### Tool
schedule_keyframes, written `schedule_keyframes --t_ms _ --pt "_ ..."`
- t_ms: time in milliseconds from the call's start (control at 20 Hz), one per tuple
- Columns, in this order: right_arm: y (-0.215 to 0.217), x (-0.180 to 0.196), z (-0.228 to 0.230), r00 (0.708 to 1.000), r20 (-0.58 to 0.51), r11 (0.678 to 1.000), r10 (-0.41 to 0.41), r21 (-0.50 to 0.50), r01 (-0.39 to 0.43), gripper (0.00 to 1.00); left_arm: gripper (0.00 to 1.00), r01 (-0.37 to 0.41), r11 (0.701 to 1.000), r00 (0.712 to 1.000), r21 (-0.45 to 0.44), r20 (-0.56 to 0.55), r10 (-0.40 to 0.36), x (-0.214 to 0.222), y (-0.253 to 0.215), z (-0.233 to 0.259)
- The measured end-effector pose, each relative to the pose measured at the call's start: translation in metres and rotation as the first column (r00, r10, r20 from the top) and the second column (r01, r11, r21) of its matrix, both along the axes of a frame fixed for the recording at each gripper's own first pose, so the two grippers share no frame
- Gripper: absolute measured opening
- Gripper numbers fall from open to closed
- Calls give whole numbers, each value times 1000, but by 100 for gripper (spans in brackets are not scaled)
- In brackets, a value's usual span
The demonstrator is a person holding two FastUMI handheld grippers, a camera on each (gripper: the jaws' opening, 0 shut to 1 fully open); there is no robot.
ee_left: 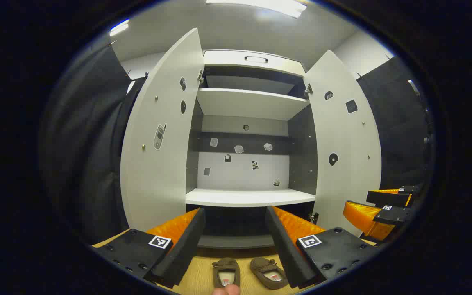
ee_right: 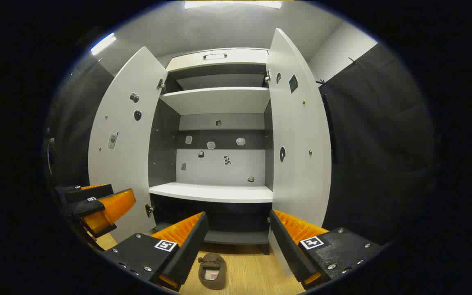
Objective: Grab one shoe with the right hand and put it into the shoe cabinet, grab the other shoe with the left hand and put it into the shoe cabinet; then close the right door with the right hand and the left door with the left hand.
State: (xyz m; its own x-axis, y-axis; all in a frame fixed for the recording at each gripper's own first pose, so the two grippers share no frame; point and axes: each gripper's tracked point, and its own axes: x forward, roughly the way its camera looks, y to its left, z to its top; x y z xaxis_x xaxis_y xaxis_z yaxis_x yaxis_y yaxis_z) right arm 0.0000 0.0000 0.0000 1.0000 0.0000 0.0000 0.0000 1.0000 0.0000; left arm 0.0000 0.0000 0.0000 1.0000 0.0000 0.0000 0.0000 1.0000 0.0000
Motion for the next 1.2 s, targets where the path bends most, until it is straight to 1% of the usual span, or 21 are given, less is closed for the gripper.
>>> schedule_keyframes --t_ms 50,150,200,250,300,350,400,450,500,900,950,1000,1050,1200 --pt "-2 0 -1 1000 -3 1000 -5 8 5 94 96 -1 1000 1000 -2 -1 1 -1 0 0" --pt "-4 -1 -2 1000 -5 1000 -12 26 13 93 96 -4 1000 1000 -3 -4 4 0 2 -1" --pt "-6 -1 -1 1000 -3 999 -18 30 18 93 94 -3 1000 1000 -3 -5 3 0 2 0" --pt "-7 -1 -1 1000 -1 999 -23 29 23 94 94 -5 1000 1000 -2 -3 5 0 3 -1" --pt "-7 -1 0 1000 2 999 -25 28 25 94 96 -6 1000 1000 -3 0 6 0 4 1" --pt "-6 -1 1 1000 4 999 -25 28 25 94 97 -8 1000 1000 -3 1 8 -1 5 1" --pt "-5 -1 2 1000 5 999 -24 28 24 93 94 -14 1000 1000 -1 1 14 0 7 1" --pt "-5 -2 3 1000 10 999 -25 27 25 93 94 -15 1000 1000 -3 -1 15 -1 8 1" --pt "-4 -2 4 1000 13 999 -27 25 26 93 96 -16 1000 1000 -6 -2 16 -1 10 0" --pt "4 -1 8 999 24 999 -21 27 20 93 96 -35 999 999 -6 8 35 -2 22 1" --pt "5 -1 8 1000 24 999 -20 27 20 93 94 -35 999 999 -6 9 35 -2 23 1" --pt "6 0 8 1000 24 999 -19 28 19 93 94 -36 999 999 -5 9 36 -1 23 1" --pt "7 0 9 1000 25 999 -19 30 18 93 96 -36 999 999 -4 9 36 -3 24 2" --pt "8 0 10 999 29 999 -19 28 18 93 96 -38 999 999 0 12 38 -3 26 2"
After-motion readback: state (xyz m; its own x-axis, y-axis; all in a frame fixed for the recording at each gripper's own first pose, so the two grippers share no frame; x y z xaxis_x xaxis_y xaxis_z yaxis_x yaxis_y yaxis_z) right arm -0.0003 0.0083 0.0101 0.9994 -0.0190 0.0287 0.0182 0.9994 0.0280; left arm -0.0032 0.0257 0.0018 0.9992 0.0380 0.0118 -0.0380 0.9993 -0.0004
